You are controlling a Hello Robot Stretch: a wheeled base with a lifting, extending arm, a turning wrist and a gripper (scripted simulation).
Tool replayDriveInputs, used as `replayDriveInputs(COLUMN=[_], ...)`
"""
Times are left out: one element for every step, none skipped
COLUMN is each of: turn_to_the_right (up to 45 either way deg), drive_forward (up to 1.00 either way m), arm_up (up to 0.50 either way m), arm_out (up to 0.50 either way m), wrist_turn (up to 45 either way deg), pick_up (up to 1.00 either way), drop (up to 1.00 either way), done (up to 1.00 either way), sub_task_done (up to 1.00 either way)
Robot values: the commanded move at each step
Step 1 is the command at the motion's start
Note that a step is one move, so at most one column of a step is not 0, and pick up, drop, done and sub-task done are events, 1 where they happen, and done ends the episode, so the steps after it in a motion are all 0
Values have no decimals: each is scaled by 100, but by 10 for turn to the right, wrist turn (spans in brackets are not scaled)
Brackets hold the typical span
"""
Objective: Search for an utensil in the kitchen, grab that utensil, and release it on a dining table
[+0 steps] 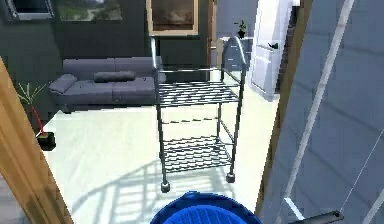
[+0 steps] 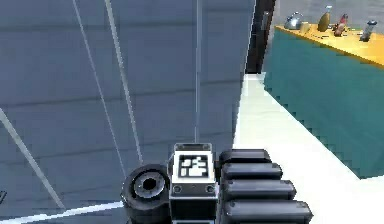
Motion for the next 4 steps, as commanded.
replayDriveInputs(turn_to_the_right=[0, 60, 0, 450], drive_forward=[80, 0, 35, 0], arm_up=[0, 0, 0, 0], arm_out=[0, 0, 0, 0], wrist_turn=[0, 0, 0, 0], pick_up=[0, 0, 0, 0], drop=[0, 0, 0, 0], done=[0, 0, 0, 0], sub_task_done=[0, 0, 0, 0])
